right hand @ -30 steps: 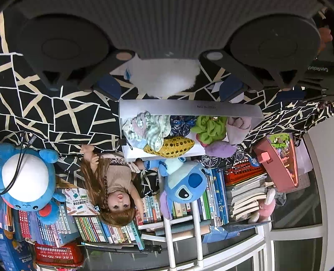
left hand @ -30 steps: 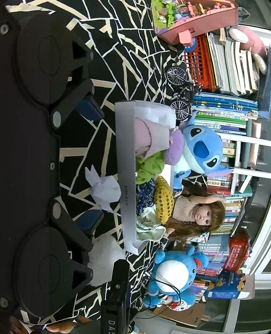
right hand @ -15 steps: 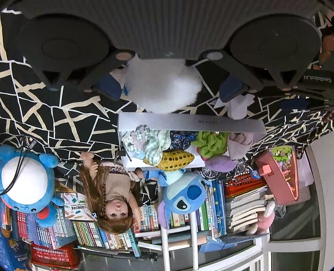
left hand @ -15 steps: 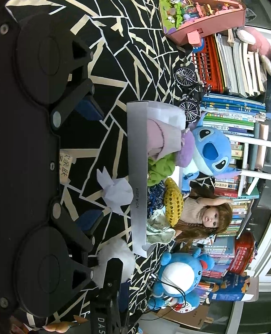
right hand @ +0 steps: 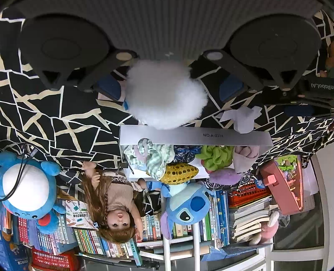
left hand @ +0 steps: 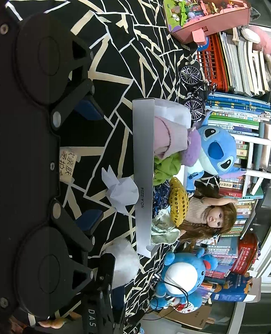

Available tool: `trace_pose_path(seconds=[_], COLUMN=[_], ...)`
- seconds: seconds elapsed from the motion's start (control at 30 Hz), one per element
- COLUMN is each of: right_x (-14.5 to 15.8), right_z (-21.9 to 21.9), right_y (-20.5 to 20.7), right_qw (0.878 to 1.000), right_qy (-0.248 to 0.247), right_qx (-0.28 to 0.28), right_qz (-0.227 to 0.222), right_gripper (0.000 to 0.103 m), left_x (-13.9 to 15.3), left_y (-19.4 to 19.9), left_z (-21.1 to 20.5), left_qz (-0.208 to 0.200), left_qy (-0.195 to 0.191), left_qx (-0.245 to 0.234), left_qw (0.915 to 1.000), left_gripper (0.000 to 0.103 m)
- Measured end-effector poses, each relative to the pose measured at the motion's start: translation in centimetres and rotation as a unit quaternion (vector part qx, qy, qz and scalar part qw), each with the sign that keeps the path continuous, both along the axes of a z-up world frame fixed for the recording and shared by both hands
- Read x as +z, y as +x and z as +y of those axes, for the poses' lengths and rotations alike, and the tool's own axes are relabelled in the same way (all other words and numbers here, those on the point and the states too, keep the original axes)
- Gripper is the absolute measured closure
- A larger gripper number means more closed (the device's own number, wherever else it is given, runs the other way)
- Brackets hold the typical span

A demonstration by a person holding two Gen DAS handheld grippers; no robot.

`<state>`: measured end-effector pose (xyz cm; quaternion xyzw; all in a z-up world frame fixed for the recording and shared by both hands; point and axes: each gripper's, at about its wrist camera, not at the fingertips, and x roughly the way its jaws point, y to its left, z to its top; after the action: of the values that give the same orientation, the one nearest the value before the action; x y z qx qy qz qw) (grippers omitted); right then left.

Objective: Organize soft objects
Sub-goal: 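Grasp the white paper bow with the left tool while the right grasps the white fluffy ball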

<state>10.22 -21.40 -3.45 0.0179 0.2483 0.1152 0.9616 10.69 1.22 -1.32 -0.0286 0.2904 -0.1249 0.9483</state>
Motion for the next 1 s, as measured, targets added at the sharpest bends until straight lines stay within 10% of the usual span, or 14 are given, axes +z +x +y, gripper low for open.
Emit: trace_pose_path(seconds=[0.53,1.0], right_x=[-0.2,-0.3], right_z=[0.4,0.9], right_y=[0.0,0.0], right_qw=[1.0,1.0], right_qy=[-0.013,-0.023], right_qx=[0.0,0.014], right_qz=[0.003,0.003], right_gripper=[0.0,0.0], left_x=[0.8,0.6], left_y=[4.1,5.0], left_z=[-1.9,-3.2], left_qz=[0.03,0.044], left_qy=[-0.031,-0.046], left_qx=[-0.011,-0.037], left_qw=[0.999,0.9973], left_gripper=[0.016,0.07])
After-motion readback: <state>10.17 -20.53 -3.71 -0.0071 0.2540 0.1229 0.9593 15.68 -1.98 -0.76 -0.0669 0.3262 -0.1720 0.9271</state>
